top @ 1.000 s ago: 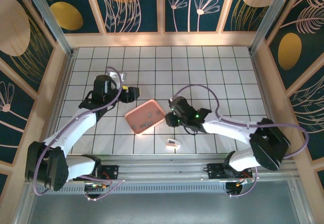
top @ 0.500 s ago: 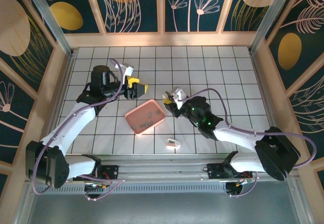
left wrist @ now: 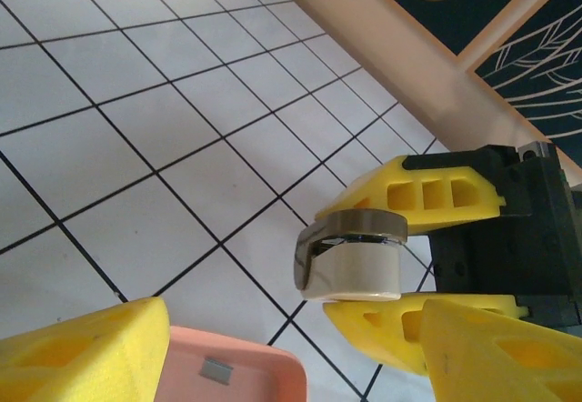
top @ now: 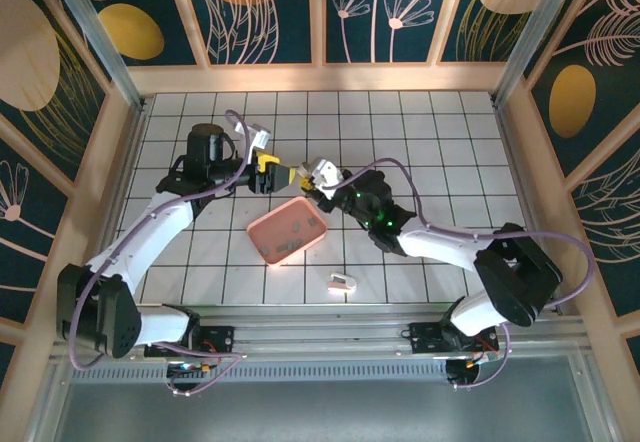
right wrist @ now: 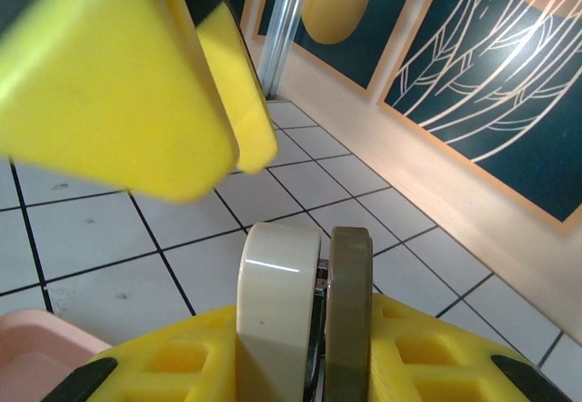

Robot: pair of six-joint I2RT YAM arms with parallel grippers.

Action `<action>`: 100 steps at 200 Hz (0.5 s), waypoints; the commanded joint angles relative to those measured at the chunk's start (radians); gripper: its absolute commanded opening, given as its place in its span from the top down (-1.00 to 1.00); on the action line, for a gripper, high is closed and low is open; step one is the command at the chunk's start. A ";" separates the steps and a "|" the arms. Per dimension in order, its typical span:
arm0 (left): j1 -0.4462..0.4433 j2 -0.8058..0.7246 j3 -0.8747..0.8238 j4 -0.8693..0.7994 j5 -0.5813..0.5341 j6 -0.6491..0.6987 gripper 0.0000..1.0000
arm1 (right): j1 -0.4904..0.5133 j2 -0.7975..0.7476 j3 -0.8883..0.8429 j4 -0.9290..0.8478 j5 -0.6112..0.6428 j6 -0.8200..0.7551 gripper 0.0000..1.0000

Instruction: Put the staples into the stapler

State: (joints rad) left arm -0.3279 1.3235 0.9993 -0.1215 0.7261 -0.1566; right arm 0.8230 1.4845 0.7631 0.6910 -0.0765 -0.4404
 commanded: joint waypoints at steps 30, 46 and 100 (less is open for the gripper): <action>-0.010 0.019 0.046 -0.020 0.023 0.036 -0.45 | 0.023 0.067 0.100 -0.006 0.017 -0.023 0.37; -0.011 0.027 0.051 -0.031 0.001 0.044 -0.41 | 0.026 0.078 0.113 -0.004 0.015 -0.026 0.38; -0.012 0.059 0.065 -0.046 -0.025 0.049 -0.09 | 0.040 0.095 0.132 0.015 0.014 -0.041 0.38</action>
State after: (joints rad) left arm -0.3332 1.3666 1.0355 -0.1417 0.7040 -0.1253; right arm 0.8509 1.5700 0.8597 0.6735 -0.0731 -0.4591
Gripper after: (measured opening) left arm 0.587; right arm 0.312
